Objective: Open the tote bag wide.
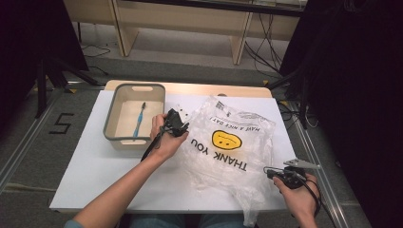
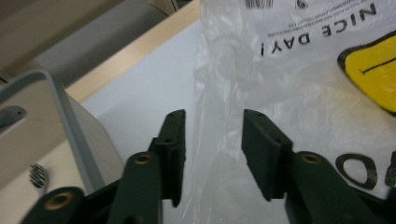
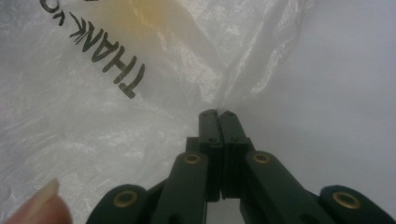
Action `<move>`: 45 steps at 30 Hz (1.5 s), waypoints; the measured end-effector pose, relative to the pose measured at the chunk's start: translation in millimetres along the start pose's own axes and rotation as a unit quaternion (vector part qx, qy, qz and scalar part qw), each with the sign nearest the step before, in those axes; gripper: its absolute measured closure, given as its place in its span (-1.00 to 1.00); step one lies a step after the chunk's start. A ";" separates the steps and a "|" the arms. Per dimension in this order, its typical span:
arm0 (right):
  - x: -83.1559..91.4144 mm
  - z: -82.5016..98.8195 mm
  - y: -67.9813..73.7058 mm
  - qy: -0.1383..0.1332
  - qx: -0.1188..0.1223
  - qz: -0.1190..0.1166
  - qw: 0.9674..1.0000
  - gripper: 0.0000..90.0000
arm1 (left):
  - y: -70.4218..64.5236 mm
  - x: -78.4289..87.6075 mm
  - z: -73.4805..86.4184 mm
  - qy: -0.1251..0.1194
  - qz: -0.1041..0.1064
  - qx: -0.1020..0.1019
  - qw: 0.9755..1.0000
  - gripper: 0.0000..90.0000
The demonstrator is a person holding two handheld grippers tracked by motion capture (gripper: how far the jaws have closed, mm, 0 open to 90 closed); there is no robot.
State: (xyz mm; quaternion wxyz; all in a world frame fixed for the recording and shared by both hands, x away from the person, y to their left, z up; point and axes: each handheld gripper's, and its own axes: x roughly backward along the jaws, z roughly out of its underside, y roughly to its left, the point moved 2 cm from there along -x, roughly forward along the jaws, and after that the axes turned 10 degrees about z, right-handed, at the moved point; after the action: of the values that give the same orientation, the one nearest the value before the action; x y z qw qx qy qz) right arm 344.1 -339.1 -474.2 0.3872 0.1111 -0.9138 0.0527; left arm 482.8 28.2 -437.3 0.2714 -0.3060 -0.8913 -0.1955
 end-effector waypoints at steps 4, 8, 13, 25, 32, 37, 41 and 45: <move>-0.2 1.1 6.0 0.011 0.009 -0.015 1.000 0.84 | -4.4 17.8 -7.8 -0.026 -0.009 -0.008 1.000 0.06; 0.6 2.3 11.7 0.021 0.013 -0.025 0.999 0.60 | -10.8 37.7 -12.3 -0.039 0.004 -0.019 0.999 -0.06; 13.6 -2.6 4.6 -0.004 0.026 0.016 1.000 0.18 | -26.1 60.2 7.7 -0.038 0.063 -0.006 0.997 -0.06; 22.3 -32.5 26.0 -0.089 0.097 -0.003 0.991 -0.05 | -42.2 71.9 58.4 -0.010 0.128 0.000 0.992 -0.14; 5.7 -39.4 56.4 -0.080 0.127 -0.051 0.987 -0.09 | -51.3 77.5 74.0 0.002 0.136 -0.007 0.991 -0.20; 1.6 -42.6 68.1 -0.075 0.142 -0.070 0.985 -0.09 | -60.7 91.1 78.3 -0.004 0.137 -0.022 0.990 -0.20; -1.7 -44.0 77.3 -0.071 0.158 -0.084 0.981 -0.09 | -67.6 97.8 83.7 -0.002 0.149 -0.022 0.989 -0.20; -3.8 -46.9 86.7 -0.068 0.175 -0.102 0.977 -0.09 | -72.3 98.7 89.1 0.004 0.157 -0.021 0.987 -0.19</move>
State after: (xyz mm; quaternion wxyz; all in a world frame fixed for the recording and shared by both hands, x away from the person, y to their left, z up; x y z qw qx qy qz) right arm 358.2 -245.8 -445.3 0.3019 0.2733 -0.8985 0.1641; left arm 337.6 64.2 -460.1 0.2962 -0.4468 -0.8268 -0.1701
